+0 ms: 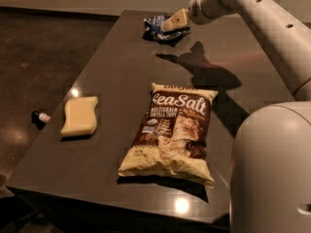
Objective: Pick blue chip bag
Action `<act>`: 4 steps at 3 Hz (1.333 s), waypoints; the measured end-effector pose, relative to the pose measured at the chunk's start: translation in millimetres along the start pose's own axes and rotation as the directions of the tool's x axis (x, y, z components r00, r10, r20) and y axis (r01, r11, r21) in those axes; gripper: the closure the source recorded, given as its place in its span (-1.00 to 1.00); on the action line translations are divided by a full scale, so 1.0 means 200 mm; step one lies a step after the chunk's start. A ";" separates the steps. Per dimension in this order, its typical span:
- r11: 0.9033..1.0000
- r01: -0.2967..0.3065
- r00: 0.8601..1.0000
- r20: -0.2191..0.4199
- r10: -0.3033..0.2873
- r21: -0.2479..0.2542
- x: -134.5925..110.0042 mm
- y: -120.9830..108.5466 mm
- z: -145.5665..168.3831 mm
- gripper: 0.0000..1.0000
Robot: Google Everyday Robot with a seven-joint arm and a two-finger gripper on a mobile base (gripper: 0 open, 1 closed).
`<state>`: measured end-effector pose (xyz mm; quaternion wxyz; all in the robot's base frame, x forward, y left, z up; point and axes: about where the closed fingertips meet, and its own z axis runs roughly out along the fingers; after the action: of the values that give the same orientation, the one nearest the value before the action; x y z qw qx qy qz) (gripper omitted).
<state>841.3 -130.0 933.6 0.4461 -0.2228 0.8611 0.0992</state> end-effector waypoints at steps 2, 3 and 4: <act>1.000 0.027 1.000 0.008 -0.027 -0.012 0.11 0.10 0.21 -1.00; 0.999 0.036 0.999 0.000 -0.036 -0.005 0.11 0.09 0.29 -1.00; 0.999 0.023 1.000 -0.008 -0.023 0.022 0.07 0.04 0.34 -0.55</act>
Offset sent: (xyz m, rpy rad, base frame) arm 0.0155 0.0297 -0.0585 -0.0184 -0.0170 0.0289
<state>880.3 -102.0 882.5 0.4464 -0.2280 0.8612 0.0834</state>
